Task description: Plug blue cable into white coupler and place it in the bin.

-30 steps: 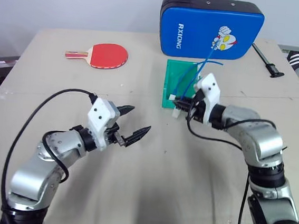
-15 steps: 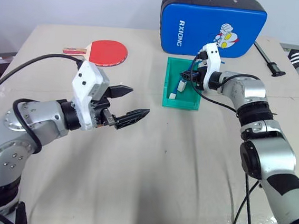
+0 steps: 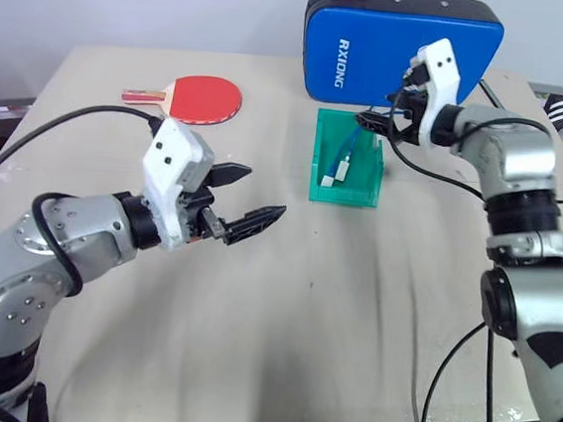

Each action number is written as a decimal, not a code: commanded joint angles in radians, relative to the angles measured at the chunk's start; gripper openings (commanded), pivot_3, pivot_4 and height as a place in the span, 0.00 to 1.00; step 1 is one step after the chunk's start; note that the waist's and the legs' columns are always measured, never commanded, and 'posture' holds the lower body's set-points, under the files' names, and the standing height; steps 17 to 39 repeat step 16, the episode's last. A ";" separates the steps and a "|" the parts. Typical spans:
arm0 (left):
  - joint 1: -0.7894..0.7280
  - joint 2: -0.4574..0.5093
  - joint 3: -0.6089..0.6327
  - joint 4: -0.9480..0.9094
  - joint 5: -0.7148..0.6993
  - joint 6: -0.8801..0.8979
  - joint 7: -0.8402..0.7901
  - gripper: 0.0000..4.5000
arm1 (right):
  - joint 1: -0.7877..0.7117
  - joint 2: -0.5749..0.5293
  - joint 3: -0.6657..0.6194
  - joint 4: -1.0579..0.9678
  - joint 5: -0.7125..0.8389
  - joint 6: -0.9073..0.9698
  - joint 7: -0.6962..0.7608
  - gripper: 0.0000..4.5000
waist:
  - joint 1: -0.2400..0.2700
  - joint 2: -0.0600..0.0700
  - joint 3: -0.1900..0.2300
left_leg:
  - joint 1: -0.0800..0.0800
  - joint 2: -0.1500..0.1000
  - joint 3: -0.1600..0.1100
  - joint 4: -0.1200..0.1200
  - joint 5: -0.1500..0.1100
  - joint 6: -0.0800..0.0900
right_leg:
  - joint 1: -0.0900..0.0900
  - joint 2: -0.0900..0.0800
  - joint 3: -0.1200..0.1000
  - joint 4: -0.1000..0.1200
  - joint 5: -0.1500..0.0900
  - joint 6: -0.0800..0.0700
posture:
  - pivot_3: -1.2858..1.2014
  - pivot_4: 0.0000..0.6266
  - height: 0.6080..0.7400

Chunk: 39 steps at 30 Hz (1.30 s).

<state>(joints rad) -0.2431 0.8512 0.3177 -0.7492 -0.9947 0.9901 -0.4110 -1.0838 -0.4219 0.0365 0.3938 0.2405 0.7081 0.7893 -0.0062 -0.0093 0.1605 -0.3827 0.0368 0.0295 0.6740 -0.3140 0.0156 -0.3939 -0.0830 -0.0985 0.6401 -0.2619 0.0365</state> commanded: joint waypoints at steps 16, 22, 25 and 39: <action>0.712 -0.249 -0.197 0.093 0.673 -0.686 -0.010 1.00 | 1.162 -0.134 -0.265 -0.503 0.172 -0.593 0.309 1.00 | 0.019 0.001 0.001 | 0.022 0.002 0.011 -0.001 -0.002 0.004 | 0.010 0.009 0.017 0.001 0.002 -0.004 | 0.52 0.24 1.00; 0.712 -0.249 -0.197 0.093 0.673 -0.686 -0.010 1.00 | 1.162 -0.134 -0.265 -0.503 0.172 -0.593 0.309 1.00 | 0.019 0.001 0.001 | 0.022 0.002 0.011 -0.001 -0.002 0.004 | 0.010 0.009 0.017 0.001 0.002 -0.004 | 0.52 0.24 1.00; 0.712 -0.249 -0.197 0.093 0.673 -0.686 -0.010 1.00 | 1.162 -0.134 -0.265 -0.503 0.172 -0.593 0.309 1.00 | 0.019 0.001 0.001 | 0.022 0.002 0.011 -0.001 -0.002 0.004 | 0.010 0.009 0.017 0.001 0.002 -0.004 | 0.52 0.24 1.00; 0.712 -0.249 -0.197 0.093 0.673 -0.686 -0.010 1.00 | 1.162 -0.134 -0.265 -0.503 0.172 -0.593 0.309 1.00 | 0.019 0.001 0.001 | 0.022 0.002 0.011 -0.001 -0.002 0.004 | 0.010 0.009 0.017 0.001 0.002 -0.004 | 0.52 0.24 1.00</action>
